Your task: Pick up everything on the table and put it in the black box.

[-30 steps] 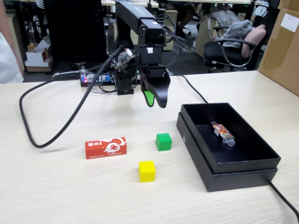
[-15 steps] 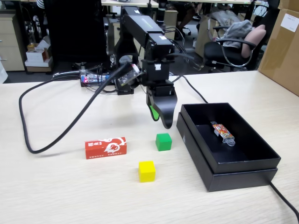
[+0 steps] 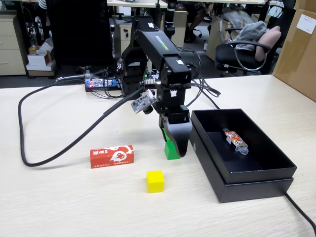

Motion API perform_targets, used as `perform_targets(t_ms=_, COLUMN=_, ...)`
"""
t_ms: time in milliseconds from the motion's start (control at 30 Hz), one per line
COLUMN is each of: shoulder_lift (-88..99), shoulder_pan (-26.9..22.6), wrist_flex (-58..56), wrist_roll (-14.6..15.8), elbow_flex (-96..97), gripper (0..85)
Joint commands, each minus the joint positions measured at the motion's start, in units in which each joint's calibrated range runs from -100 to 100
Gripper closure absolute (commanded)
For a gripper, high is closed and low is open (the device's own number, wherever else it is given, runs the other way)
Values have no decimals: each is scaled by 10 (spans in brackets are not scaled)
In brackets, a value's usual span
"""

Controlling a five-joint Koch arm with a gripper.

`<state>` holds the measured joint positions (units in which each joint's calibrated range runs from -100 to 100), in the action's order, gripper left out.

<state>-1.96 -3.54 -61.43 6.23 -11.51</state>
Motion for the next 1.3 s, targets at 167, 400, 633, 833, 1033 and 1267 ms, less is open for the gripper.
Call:
perform_targets(t_ms=167, shoulder_lift=-13, shoulder_pan=-4, wrist_flex=-5, wrist_roll=0, elbow_flex=-44, gripper=435)
perform_targets(t_ms=400, shoulder_lift=-33, shoulder_pan=-2, wrist_flex=-5, wrist_roll=3, elbow_flex=-74, gripper=696)
perform_targets(t_ms=633, shoulder_lift=-18, shoulder_pan=-3, wrist_flex=-5, wrist_roll=2, elbow_flex=-68, gripper=751)
perform_targets(t_ms=833, shoulder_lift=192, shoulder_pan=20, wrist_flex=-6, wrist_roll=-16, elbow_flex=26, gripper=751)
perform_targets(t_ms=1033, shoulder_lift=473, shoulder_pan=22, wrist_flex=-6, wrist_roll=-32, elbow_flex=161, gripper=751)
perform_targets(t_ms=1267, shoulder_lift=641, shoulder_pan=-60, wrist_flex=-6, wrist_roll=-1, elbow_flex=186, gripper=751)
